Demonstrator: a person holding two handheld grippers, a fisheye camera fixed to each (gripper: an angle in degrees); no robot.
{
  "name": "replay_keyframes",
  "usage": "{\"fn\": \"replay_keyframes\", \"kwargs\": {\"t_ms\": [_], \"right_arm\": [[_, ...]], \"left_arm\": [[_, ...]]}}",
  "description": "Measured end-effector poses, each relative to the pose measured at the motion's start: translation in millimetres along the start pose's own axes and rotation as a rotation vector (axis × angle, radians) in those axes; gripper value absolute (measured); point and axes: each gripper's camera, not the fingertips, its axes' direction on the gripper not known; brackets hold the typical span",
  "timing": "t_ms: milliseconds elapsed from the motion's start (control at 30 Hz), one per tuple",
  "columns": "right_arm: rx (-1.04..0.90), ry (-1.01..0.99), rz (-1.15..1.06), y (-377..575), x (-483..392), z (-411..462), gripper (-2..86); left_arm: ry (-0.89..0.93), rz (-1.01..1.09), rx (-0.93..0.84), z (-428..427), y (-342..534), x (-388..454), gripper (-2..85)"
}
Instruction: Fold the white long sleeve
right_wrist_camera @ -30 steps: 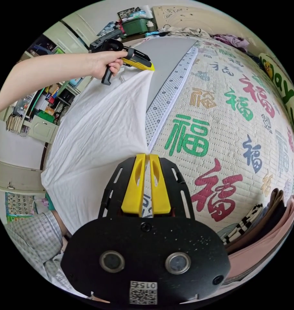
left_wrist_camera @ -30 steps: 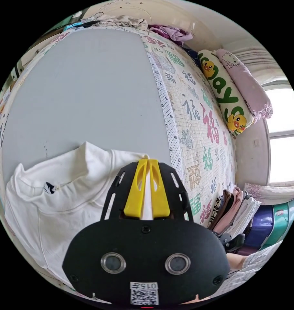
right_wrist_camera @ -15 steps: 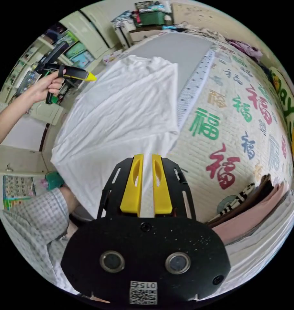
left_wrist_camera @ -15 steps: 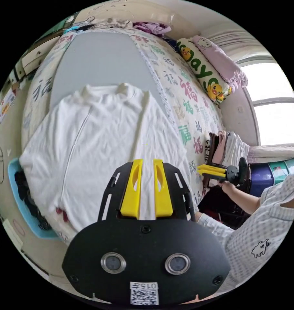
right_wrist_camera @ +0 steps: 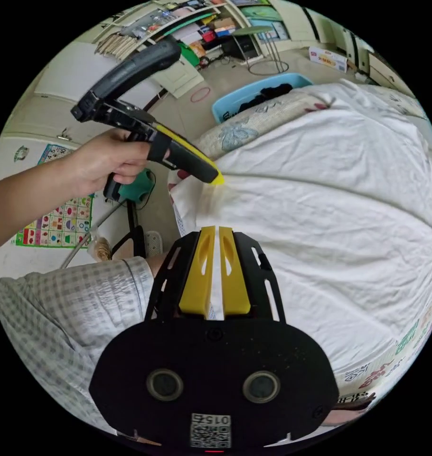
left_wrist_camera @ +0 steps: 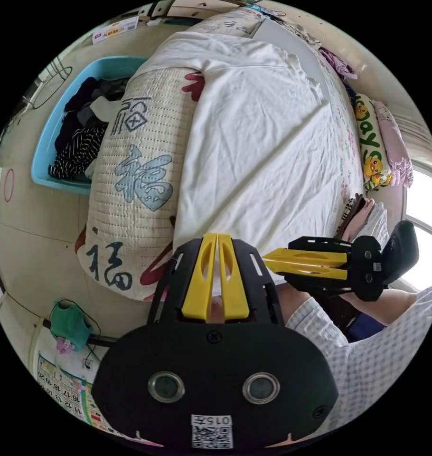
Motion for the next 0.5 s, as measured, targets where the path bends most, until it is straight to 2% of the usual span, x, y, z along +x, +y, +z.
{"fn": "replay_keyframes", "kwargs": {"t_ms": [33, 133, 233, 333, 367, 433, 500], "right_arm": [[-0.068, 0.018, 0.025, -10, -2, 7, 0.2], [-0.074, 0.006, 0.076, -21, -3, -8, -0.3], [-0.164, -0.015, 0.122, -39, 0, -30, -0.5], [-0.084, -0.147, 0.086, -56, 3, -85, -0.5], [-0.054, -0.132, 0.107, -66, 9, -107, -0.5], [-0.025, -0.04, 0.177, -81, 24, -135, -0.4], [-0.011, 0.031, 0.261, -97, 44, -154, -0.4]], "left_arm": [[0.011, 0.014, 0.006, 1, 2, -5, -0.6], [0.05, 0.025, 0.032, 1, 12, -31, -0.7], [0.101, 0.015, 0.016, 0, 18, -58, -0.6], [0.138, -0.032, 0.083, -19, 21, -98, 0.0], [0.141, -0.087, 0.154, -33, 21, -121, 0.9], [0.226, -0.213, 0.273, -50, 18, -165, 2.7], [0.491, -0.425, 0.415, -51, 10, -234, 6.0]]}}
